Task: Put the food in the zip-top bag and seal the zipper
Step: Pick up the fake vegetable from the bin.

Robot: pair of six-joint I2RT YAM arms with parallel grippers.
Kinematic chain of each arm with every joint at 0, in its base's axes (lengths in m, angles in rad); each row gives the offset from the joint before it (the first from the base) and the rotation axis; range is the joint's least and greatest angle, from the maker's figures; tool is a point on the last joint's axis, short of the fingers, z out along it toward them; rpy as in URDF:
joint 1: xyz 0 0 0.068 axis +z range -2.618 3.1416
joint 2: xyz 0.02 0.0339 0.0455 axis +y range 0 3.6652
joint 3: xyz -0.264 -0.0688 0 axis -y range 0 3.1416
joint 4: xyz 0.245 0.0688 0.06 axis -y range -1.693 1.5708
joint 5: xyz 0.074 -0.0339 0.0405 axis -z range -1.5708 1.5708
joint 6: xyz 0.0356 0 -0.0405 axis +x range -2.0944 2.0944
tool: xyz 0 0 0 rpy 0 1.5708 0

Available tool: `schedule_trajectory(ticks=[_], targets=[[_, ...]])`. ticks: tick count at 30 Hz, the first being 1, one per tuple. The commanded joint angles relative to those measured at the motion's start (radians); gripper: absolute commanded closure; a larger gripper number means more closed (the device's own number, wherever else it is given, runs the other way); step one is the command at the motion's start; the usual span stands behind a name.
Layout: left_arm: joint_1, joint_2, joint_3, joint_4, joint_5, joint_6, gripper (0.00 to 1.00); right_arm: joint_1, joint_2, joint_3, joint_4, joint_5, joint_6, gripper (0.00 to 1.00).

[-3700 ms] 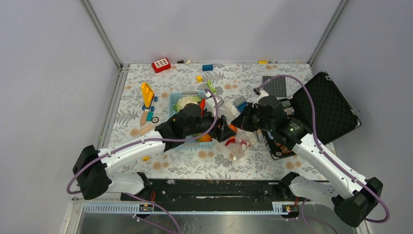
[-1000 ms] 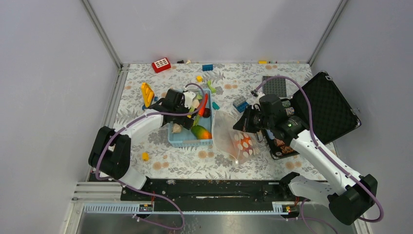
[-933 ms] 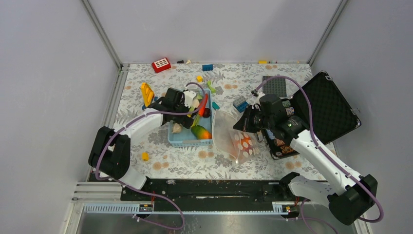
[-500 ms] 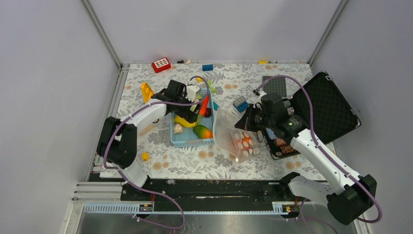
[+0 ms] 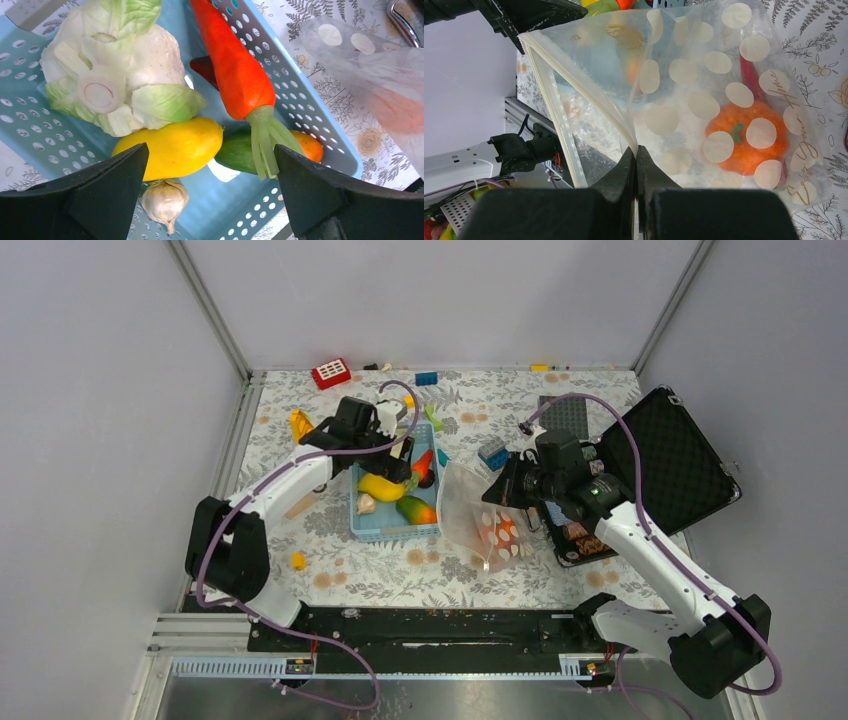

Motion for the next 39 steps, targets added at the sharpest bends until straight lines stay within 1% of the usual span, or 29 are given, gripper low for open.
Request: schedule_trajectory(ticks=[1,3,6,10,12,15,17,18,22,25,27,31,33,36,39], targets=[[-0.029,-0.043,0.025,0.017,-0.028,-0.08,0.01,-0.012,-0.004,0.047,0.002,-0.021,-0.022,1.0],[-0.044,-0.062,0.018,-0.009,-0.082,-0.084,0.01,-0.014,-0.007,0.046,0.0,-0.023,-0.024,1.0],[-0.055,-0.135,-0.052,-0.029,-0.162,-0.101,0.01,-0.016,-0.014,0.039,0.002,-0.025,-0.028,1.0],[-0.054,-0.273,-0.145,-0.045,-0.287,-0.162,0.01,-0.021,-0.011,0.04,0.003,-0.022,-0.029,1.0],[-0.055,-0.327,-0.157,-0.072,-0.353,-0.218,0.01,-0.022,-0.009,0.041,0.002,-0.024,-0.032,1.0],[-0.055,-0.358,-0.146,-0.086,-0.335,-0.262,0.01,-0.023,-0.003,0.046,0.002,-0.026,-0.037,1.0],[-0.055,-0.327,-0.125,-0.08,-0.301,-0.276,0.01,-0.024,-0.004,0.043,0.002,-0.029,-0.04,1.0],[-0.055,-0.3,-0.113,-0.066,-0.256,-0.281,0.01,-0.023,-0.007,0.04,0.003,-0.027,-0.039,1.0],[-0.077,-0.123,-0.014,-0.031,-0.12,-0.306,0.01,-0.025,-0.013,0.031,0.003,-0.016,-0.028,1.0],[-0.112,0.024,0.114,-0.067,-0.136,-0.321,0.01,-0.025,-0.018,0.031,0.004,-0.018,-0.02,1.0],[-0.132,0.097,0.164,-0.079,-0.17,-0.351,0.02,-0.025,-0.023,0.028,0.003,-0.018,-0.015,1.0],[-0.145,0.187,0.22,-0.089,-0.229,-0.428,0.09,-0.026,-0.035,0.021,0.004,-0.007,-0.009,1.0],[-0.145,0.208,0.216,-0.089,-0.255,-0.455,0.15,-0.026,-0.04,0.019,0.003,-0.006,-0.008,1.0],[-0.148,0.219,0.195,-0.078,-0.251,-0.472,0.25,-0.026,-0.047,0.015,0.003,0.003,-0.009,1.0],[-0.161,0.225,0.185,-0.078,-0.276,-0.476,0.31,-0.027,-0.044,0.012,0.003,0.005,-0.007,1.0]])
